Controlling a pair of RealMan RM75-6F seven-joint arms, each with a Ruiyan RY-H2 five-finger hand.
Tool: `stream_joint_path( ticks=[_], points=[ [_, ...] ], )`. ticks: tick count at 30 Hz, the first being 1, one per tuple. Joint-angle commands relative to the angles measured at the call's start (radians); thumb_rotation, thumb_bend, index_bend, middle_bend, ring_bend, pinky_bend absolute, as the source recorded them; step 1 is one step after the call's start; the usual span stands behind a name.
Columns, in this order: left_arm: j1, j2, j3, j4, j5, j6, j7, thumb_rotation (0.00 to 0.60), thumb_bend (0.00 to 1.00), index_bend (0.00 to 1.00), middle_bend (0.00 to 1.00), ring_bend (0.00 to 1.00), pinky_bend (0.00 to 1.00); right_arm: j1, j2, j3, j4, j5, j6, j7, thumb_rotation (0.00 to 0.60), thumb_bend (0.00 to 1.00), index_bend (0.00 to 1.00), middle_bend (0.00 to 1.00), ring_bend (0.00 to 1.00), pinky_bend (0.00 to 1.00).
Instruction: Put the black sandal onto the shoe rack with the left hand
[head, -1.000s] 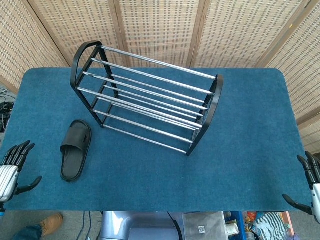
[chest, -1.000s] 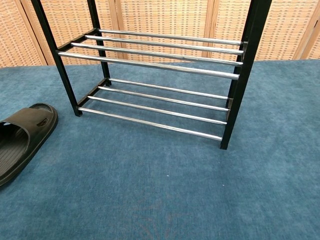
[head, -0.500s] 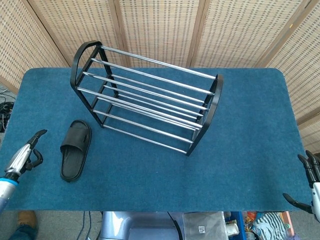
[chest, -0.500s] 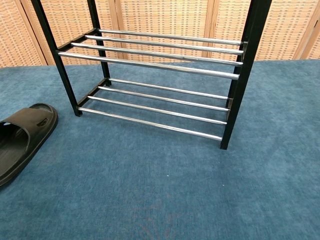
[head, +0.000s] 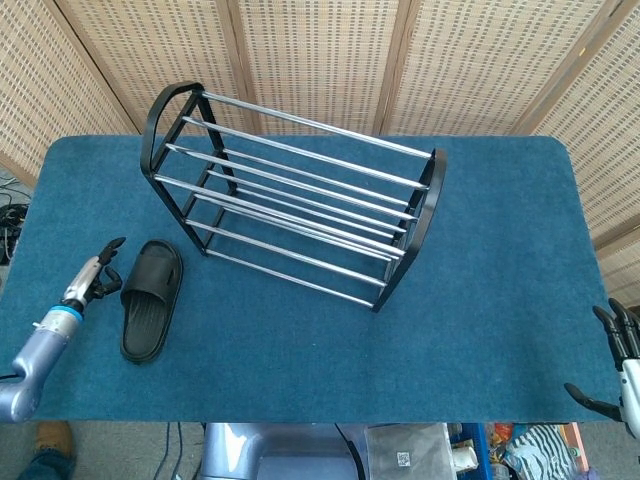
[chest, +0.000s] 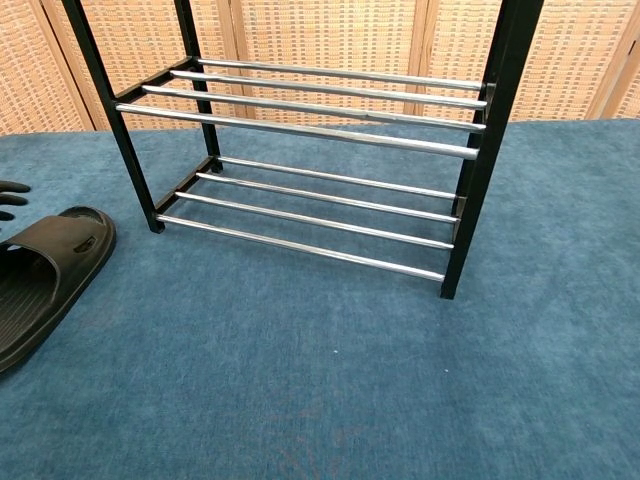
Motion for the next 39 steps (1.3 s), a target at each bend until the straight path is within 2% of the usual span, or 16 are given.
stream_joint_path(
  ticks=[1,5,12,16,22,27,29,30,31,33,34,36,39],
  points=[
    [-0.024,-0.005,0.005,-0.013,0.053,-0.021,-0.028,0.6,1.0,0.0,0.0,0.0,0.0,0.0,-0.002,-0.001,-0.003,0.0,0.0,-0.005,0.6,0.0,0.0,0.0,0.0,0.0],
    [-0.039,0.014,0.032,-0.056,0.142,-0.011,-0.055,0.6,1.0,0.0,0.0,0.0,0.0,-0.002,-0.004,-0.001,-0.004,-0.001,0.003,-0.009,0.6,0.0,0.0,0.0,0.0,0.0],
    [-0.069,0.098,0.131,-0.181,0.341,0.047,-0.073,0.6,1.0,0.0,0.0,0.0,0.0,-0.001,-0.004,-0.004,-0.006,-0.005,0.001,-0.011,0.6,0.0,0.0,0.0,0.0,0.0],
    [-0.087,0.135,0.174,-0.247,0.396,0.056,-0.041,0.6,1.0,0.0,0.0,0.0,0.0,-0.002,-0.002,-0.003,-0.007,-0.006,0.005,-0.007,0.6,0.0,0.0,0.0,0.0,0.0],
    [-0.088,0.166,0.213,-0.326,0.457,0.134,-0.005,0.6,1.0,0.0,0.0,0.0,0.0,-0.003,0.001,-0.003,-0.006,-0.006,0.007,-0.001,0.6,0.0,0.0,0.0,0.0,0.0],
    [-0.087,0.19,0.25,-0.348,0.537,0.26,-0.045,0.6,1.0,0.0,0.0,0.0,0.0,-0.003,0.002,-0.002,-0.006,-0.005,0.006,0.004,0.6,0.0,0.0,0.0,0.0,0.0],
    [-0.066,0.202,0.254,-0.346,0.541,0.324,-0.029,0.6,0.83,0.0,0.0,0.0,0.0,-0.003,0.003,-0.002,-0.006,-0.004,0.007,0.006,0.6,0.0,0.0,0.0,0.0,0.0],
    [-0.047,0.21,0.25,-0.346,0.528,0.351,0.022,0.6,0.66,0.0,0.0,0.0,0.0,-0.003,0.004,-0.002,-0.006,-0.004,0.006,0.006,0.6,0.0,0.0,0.0,0.0,0.0],
    [-0.027,0.218,0.246,-0.354,0.508,0.371,0.082,0.6,0.43,0.0,0.0,0.0,0.0,-0.003,0.004,-0.002,-0.006,-0.004,0.005,0.007,0.6,0.0,0.0,0.0,0.0,0.0],
    [0.015,0.232,0.237,-0.379,0.463,0.404,0.204,0.6,0.17,0.0,0.0,0.0,0.0,-0.002,0.004,-0.003,-0.006,-0.005,0.004,0.007,0.6,0.0,0.0,0.0,0.0,0.0],
    [0.041,0.242,0.235,-0.402,0.433,0.421,0.276,0.6,0.1,0.0,0.0,0.0,0.0,-0.002,0.004,-0.003,-0.007,-0.006,0.004,0.006,0.6,0.0,0.0,0.0,0.0,0.0],
    [0.085,0.256,0.232,-0.449,0.378,0.451,0.397,0.6,0.06,0.0,0.0,0.0,0.0,-0.002,0.005,-0.005,-0.008,-0.01,0.003,0.005,0.6,0.0,0.0,0.0,0.0,0.0],
    [0.14,0.268,0.242,-0.5,0.314,0.482,0.518,0.6,0.02,0.0,0.0,0.0,0.0,-0.003,0.005,-0.008,-0.009,-0.015,0.005,0.005,0.6,0.0,0.0,0.0,0.0,0.0]
  ],
)
